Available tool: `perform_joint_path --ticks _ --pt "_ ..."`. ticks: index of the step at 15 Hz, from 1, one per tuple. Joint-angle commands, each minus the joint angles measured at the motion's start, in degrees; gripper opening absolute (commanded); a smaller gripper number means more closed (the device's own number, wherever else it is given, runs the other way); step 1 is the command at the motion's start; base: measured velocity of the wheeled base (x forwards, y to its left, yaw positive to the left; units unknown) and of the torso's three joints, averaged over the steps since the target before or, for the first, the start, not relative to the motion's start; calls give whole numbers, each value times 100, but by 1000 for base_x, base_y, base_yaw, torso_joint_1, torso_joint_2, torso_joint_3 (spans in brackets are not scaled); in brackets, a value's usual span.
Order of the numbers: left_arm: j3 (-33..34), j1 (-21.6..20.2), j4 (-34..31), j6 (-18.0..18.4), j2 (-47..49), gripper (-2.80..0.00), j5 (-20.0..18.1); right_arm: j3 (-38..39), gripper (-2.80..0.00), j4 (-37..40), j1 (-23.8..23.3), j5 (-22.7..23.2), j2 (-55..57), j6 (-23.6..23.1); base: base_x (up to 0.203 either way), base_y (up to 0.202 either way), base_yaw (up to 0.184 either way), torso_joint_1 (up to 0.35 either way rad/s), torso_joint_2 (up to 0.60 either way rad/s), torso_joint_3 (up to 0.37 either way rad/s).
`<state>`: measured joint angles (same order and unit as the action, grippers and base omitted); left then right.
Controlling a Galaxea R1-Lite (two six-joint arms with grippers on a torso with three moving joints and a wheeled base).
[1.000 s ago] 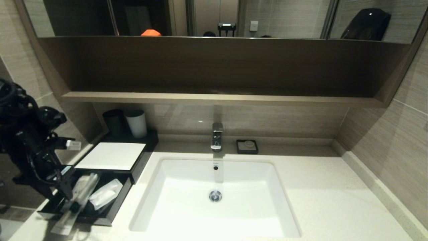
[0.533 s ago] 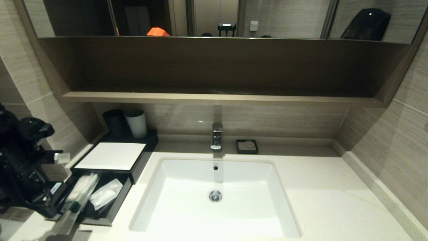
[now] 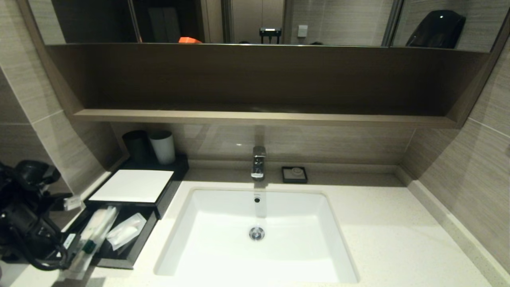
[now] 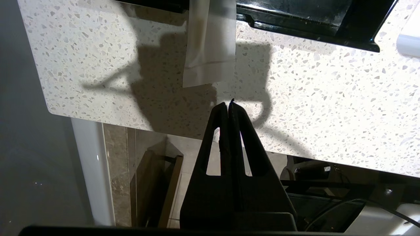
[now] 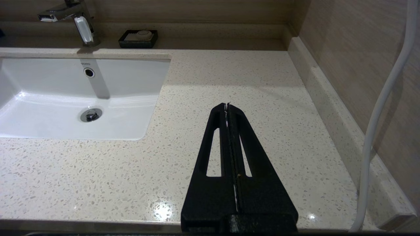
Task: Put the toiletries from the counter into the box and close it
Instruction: Place the bathroom toiletry into the drawer
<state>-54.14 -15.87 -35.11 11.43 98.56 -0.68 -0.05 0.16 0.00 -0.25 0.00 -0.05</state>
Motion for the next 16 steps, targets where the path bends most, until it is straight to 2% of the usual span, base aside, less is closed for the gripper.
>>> perform_joint_path --ticks 1,16 --pt "130 -4 39 8 -39 -280 -11 -4 -280 1 0 -2 0 -4 0 0 0 0 0 0" --pt "123 -127 426 43 401 -280 7 5 -280 1 0 -2 0 4 0 0 0 0 0 0"
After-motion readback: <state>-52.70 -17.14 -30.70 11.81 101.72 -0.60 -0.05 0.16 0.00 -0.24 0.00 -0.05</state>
